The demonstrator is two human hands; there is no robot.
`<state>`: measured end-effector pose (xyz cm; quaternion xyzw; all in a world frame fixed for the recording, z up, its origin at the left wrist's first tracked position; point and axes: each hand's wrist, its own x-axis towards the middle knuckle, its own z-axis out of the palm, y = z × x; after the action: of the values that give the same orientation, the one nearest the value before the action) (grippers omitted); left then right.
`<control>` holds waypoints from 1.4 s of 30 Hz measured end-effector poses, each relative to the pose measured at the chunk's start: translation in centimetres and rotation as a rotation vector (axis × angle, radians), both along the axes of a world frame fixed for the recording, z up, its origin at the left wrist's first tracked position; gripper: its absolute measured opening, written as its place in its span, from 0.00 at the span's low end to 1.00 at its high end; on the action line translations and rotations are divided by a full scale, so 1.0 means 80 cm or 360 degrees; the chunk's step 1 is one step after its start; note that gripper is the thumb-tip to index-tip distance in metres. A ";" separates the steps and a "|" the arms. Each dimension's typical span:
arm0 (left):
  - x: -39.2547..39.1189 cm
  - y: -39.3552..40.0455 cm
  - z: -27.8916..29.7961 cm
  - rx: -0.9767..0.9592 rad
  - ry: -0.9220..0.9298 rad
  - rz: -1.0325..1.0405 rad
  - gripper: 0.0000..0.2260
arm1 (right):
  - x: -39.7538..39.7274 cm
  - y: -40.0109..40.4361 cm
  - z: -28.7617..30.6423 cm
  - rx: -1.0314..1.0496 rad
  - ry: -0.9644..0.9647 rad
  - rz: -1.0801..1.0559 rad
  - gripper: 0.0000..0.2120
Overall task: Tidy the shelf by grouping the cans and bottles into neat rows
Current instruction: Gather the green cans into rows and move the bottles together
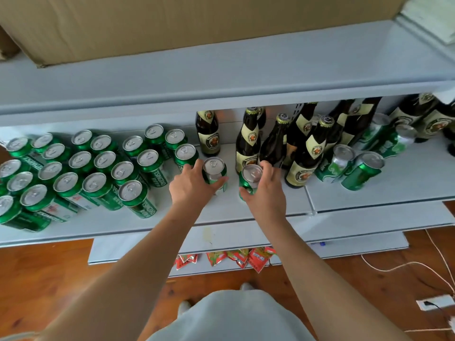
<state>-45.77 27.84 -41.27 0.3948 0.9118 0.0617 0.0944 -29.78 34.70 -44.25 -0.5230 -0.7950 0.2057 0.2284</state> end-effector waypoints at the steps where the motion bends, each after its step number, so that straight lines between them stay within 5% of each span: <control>1: 0.002 0.004 0.001 -0.0013 0.0008 0.0011 0.37 | 0.000 0.000 -0.002 -0.0026 -0.0020 -0.0014 0.37; 9: -0.004 0.008 0.005 0.0139 -0.0054 -0.0048 0.32 | 0.010 0.008 -0.004 -0.0167 0.0090 0.0082 0.33; 14: -0.015 -0.018 0.011 0.0251 -0.0224 -0.0070 0.37 | 0.041 -0.012 0.019 -0.0158 0.0288 -0.0057 0.31; 27: 0.163 0.039 0.053 0.0645 -0.0655 -0.1009 0.30 | 0.238 -0.019 0.072 0.0159 0.0410 -0.0762 0.31; 34: 0.309 0.140 0.081 0.0495 -0.0701 -0.1211 0.26 | 0.376 0.096 0.075 0.0223 0.0441 -0.0926 0.32; 42: 0.446 0.293 0.073 0.0407 -0.0485 -0.1059 0.28 | 0.495 0.324 0.020 -0.0013 0.0170 -0.0666 0.32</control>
<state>-10.11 51.26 -35.43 0.6638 0.6945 0.1989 0.1937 9.80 60.66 -42.64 -0.6660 -0.6549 0.1844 0.3058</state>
